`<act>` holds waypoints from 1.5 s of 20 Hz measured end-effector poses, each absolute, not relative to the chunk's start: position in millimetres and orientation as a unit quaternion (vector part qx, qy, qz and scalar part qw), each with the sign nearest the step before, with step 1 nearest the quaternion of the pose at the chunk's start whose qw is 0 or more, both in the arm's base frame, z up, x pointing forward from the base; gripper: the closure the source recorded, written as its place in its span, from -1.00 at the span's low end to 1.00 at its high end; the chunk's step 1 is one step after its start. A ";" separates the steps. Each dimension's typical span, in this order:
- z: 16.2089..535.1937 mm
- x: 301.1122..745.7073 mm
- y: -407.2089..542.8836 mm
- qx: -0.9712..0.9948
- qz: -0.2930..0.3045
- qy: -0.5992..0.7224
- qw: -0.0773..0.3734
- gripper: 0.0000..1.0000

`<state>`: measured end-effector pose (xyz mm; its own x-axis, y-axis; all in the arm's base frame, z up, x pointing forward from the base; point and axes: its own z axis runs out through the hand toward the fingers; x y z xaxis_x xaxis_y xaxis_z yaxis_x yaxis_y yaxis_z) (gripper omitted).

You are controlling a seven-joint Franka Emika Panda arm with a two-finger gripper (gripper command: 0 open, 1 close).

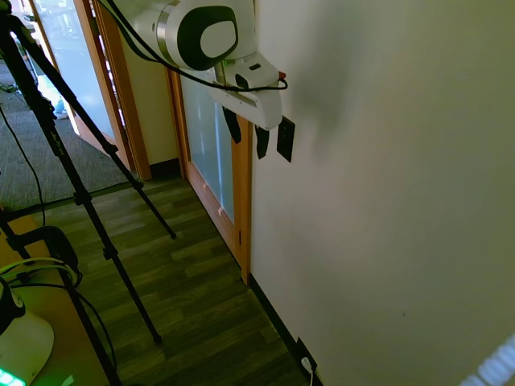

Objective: Turn on the light

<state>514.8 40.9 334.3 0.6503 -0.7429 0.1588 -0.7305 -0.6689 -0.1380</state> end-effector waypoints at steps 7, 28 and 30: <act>328.5 523.8 70.9 -0.906 -0.140 0.396 0.049 -1.00; 275.4 590.1 73.3 -0.869 -0.203 0.447 0.065 1.00; 276.0 593.9 70.9 -0.867 -0.205 0.449 0.066 1.00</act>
<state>593.9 70.9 276.0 0.5127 -0.8060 0.2959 -0.7521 -0.5878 -0.2980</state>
